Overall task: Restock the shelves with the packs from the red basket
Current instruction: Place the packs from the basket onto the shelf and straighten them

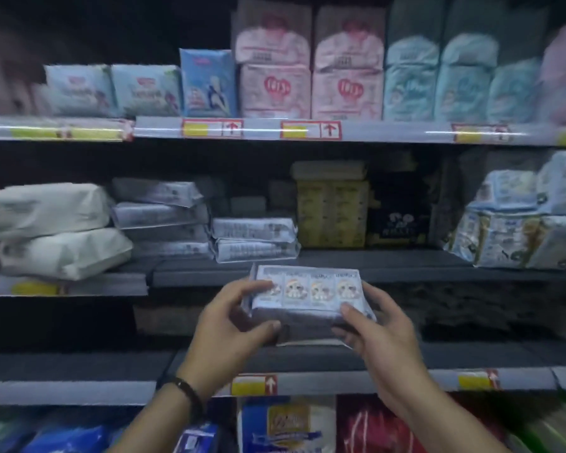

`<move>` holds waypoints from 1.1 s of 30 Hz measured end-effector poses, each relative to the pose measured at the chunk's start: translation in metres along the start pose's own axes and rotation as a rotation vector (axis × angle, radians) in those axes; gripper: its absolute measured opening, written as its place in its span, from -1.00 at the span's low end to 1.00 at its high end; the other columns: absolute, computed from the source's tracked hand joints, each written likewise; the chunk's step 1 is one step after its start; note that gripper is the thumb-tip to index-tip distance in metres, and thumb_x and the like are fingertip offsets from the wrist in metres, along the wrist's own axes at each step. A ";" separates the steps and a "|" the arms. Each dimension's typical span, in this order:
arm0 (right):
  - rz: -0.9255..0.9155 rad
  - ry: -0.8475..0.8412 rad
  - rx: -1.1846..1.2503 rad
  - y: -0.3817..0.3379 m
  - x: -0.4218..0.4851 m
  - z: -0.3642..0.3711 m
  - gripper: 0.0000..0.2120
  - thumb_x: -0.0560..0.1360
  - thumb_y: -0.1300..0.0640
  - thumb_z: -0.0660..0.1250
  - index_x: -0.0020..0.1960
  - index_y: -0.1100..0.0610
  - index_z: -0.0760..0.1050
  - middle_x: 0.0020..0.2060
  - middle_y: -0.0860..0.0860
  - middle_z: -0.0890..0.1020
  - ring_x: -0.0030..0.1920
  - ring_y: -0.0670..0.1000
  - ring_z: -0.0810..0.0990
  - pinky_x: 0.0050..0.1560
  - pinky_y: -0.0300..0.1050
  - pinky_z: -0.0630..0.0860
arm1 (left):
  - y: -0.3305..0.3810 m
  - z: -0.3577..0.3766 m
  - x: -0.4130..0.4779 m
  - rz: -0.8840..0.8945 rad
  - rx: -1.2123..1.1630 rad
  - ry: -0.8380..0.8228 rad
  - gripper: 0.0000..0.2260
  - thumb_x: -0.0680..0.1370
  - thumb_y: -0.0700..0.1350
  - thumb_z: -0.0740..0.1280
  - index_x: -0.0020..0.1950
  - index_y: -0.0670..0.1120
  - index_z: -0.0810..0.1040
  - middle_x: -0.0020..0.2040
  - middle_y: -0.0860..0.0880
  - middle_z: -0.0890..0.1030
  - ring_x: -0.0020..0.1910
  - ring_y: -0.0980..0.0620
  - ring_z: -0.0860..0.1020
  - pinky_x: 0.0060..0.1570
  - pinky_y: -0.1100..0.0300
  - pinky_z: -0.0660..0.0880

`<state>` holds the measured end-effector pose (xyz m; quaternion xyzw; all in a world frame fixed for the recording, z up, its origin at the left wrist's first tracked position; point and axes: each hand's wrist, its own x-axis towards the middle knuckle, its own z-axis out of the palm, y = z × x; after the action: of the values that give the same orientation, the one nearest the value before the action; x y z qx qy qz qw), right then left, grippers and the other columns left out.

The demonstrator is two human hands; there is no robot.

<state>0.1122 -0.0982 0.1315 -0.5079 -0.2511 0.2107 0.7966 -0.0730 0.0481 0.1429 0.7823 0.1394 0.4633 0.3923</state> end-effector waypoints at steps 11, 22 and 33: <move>-0.183 0.038 -0.136 -0.062 0.078 0.142 -0.35 0.50 0.12 0.59 0.52 0.01 0.42 0.29 0.00 0.61 0.16 0.06 0.70 0.24 0.08 0.68 | 0.009 -0.064 0.131 0.304 0.508 0.332 -0.76 0.50 -0.05 0.56 0.11 0.09 0.62 -0.03 0.11 0.55 -0.12 0.28 0.50 -0.14 0.50 0.42; 0.002 -0.171 -0.283 -0.073 0.121 0.162 -0.18 0.60 0.34 0.42 0.71 0.16 0.04 0.49 0.31 0.44 0.14 0.12 0.70 0.33 0.12 0.63 | -0.023 -0.066 0.166 0.177 0.786 0.320 -0.68 0.58 -0.07 0.45 0.34 0.03 0.58 0.25 -0.04 0.51 -0.13 -0.15 0.62 -0.15 -0.09 0.66; -0.147 -0.219 -0.677 -0.061 0.059 0.079 -0.85 0.60 0.27 0.43 0.08 0.04 0.66 -0.07 0.06 0.74 -0.11 0.06 0.78 -0.21 -0.08 0.69 | 0.007 -0.022 0.056 0.235 0.862 -0.032 -0.79 0.54 0.09 0.38 0.13 0.21 0.43 0.12 0.20 0.50 -0.14 0.10 0.58 -0.28 0.13 0.57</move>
<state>0.1148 -0.0325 0.2268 -0.6980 -0.4262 0.1111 0.5646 -0.0629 0.0871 0.1883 0.8919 0.2238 0.3922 -0.0228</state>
